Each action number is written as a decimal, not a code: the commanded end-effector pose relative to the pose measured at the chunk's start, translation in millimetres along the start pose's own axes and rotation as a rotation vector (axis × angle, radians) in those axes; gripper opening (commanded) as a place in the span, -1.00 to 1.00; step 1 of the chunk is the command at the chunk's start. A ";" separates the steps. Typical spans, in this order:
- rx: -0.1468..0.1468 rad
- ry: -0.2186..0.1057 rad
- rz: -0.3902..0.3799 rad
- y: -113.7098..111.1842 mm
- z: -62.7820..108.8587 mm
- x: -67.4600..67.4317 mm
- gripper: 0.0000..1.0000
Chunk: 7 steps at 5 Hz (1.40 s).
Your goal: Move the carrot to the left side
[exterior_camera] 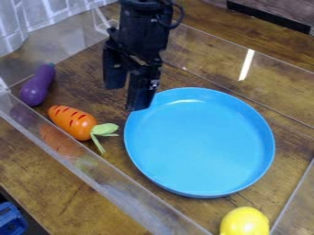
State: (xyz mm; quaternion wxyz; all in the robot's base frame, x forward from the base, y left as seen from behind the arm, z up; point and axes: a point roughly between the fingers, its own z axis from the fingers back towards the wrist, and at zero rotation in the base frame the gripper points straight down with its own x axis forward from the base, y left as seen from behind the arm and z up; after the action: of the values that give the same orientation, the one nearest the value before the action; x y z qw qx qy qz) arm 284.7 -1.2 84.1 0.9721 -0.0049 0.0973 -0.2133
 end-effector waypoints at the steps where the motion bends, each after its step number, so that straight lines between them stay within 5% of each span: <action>1: 0.023 -0.017 -0.091 0.3 3.7 1.1 1.00; 4: 0.073 0.026 -0.382 10.4 -9.4 -13.9 1.00; 7: 0.095 0.032 -0.436 26.6 -23.6 -34.1 1.00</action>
State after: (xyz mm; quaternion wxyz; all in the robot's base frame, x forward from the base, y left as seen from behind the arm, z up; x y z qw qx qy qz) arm 255.5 33.2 49.9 0.8944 0.0069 0.1277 -0.4285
